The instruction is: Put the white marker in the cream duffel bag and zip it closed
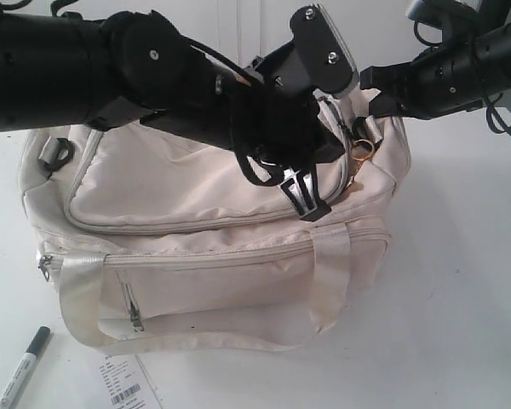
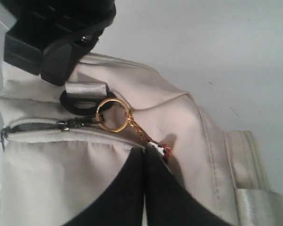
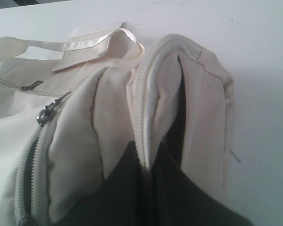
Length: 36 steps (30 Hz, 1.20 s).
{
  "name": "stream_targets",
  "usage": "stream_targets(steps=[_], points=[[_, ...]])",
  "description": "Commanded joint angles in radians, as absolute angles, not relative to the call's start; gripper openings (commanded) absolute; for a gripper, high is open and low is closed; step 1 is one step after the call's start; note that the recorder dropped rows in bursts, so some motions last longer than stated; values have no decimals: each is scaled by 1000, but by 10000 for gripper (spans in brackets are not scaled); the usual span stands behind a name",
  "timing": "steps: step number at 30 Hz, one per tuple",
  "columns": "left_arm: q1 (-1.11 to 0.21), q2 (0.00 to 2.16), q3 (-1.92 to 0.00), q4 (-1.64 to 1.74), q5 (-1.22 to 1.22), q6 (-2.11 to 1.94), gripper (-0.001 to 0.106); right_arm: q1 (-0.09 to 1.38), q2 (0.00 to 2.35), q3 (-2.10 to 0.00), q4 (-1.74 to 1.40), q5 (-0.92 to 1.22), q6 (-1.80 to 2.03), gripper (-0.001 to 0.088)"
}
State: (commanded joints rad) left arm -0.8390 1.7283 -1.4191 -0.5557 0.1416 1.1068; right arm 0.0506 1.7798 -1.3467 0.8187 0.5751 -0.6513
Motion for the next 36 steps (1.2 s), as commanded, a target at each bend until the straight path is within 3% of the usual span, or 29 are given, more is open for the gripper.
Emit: stream_targets(steps=[4, 14, 36], points=[[-839, 1752, -1447, -556, 127, 1197, 285, 51, 1780, -1347, 819, 575, -651, 0], [-839, 1804, -1461, -556, 92, 1343, 559, 51, 1780, -1347, 819, 575, -651, 0], [-882, 1908, -1513, -531, -85, 1431, 566, 51, 1780, -1347, 819, 575, -651, 0]])
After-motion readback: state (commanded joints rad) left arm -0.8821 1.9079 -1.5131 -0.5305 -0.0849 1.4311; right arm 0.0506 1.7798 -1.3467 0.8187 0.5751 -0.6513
